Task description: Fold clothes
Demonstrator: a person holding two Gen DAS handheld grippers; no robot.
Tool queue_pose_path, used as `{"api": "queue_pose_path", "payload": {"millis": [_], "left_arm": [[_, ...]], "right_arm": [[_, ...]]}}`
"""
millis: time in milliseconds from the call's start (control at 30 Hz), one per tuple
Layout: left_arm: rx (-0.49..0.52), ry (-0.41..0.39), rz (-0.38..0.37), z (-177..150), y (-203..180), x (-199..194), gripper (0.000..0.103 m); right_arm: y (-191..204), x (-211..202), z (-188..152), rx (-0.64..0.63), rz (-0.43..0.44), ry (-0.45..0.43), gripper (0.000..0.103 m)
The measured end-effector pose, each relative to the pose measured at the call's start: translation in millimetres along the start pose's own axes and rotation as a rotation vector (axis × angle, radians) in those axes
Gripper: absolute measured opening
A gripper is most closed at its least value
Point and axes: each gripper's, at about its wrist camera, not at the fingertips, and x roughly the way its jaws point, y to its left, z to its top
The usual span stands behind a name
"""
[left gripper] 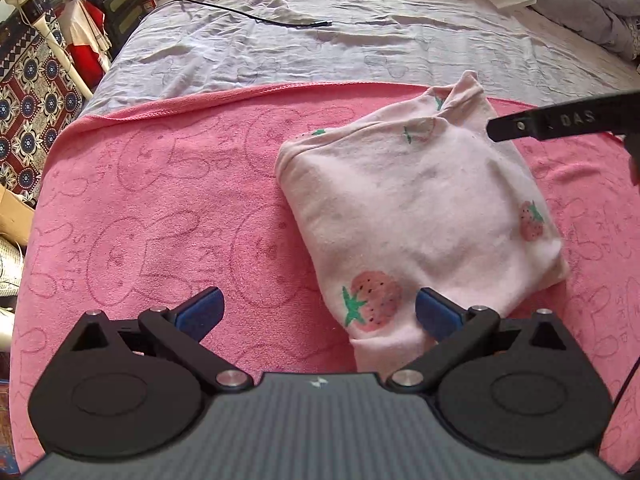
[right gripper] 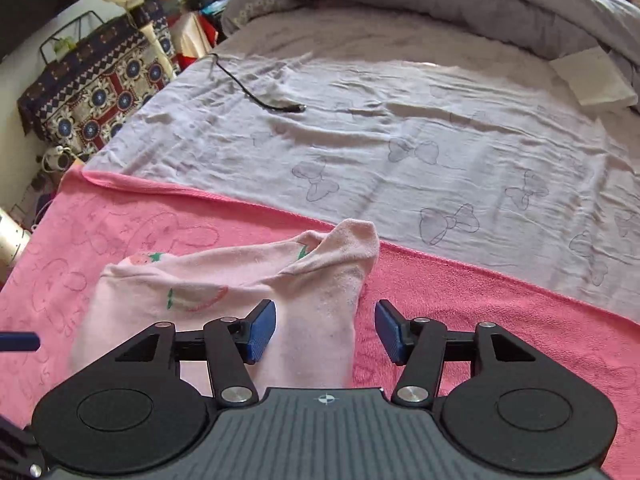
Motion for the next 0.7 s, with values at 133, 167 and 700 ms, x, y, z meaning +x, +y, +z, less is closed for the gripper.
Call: {"api": "queue_pose_path", "payload": {"millis": [133,167,700], "left_arm": [[-0.022,0.028,0.058,-6,6,8,0.103],[-0.031,0.047,0.084,-7,8,15,0.103],[-0.047,0.067,-0.05,-43,-5,-18,0.103]], "right_arm": [[11,-32,-34,-0.024,0.001,0.01,0.056],[15,-38,-43,-0.026,-0.003,0.015,0.056],[24,-63,-103,-0.108,-0.058,0.098,0.062]]}}
